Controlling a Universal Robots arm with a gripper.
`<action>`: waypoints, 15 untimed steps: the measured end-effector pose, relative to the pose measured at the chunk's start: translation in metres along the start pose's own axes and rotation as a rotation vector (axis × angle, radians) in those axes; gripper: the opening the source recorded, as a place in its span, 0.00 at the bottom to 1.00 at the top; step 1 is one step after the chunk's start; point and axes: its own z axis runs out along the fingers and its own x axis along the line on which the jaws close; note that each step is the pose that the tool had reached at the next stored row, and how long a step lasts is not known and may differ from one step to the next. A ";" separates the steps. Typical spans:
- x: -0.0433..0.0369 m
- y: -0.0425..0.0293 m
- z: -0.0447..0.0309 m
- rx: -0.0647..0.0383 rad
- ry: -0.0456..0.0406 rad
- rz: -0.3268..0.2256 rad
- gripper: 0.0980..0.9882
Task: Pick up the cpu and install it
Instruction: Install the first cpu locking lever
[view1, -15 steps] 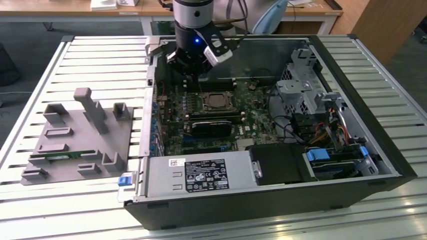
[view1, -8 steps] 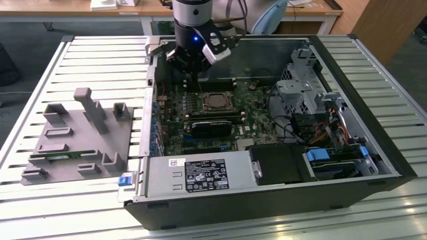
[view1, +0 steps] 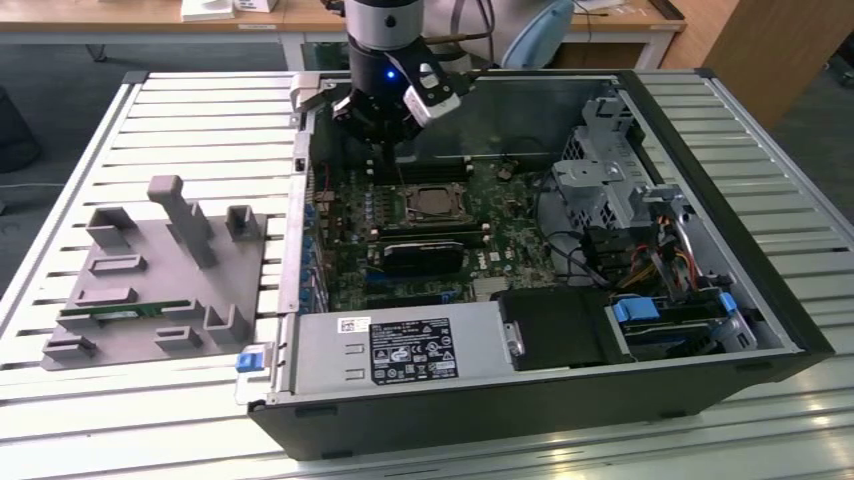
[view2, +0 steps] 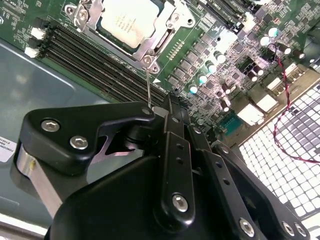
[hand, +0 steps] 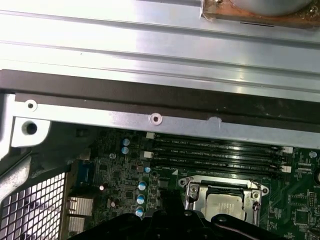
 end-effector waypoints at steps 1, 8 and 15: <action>-0.0002 0.0000 0.0000 0.000 0.0001 0.000 0.01; -0.0045 -0.0003 0.0000 0.000 0.0001 0.000 0.01; -0.0100 -0.0008 0.0000 0.000 0.0001 0.000 0.01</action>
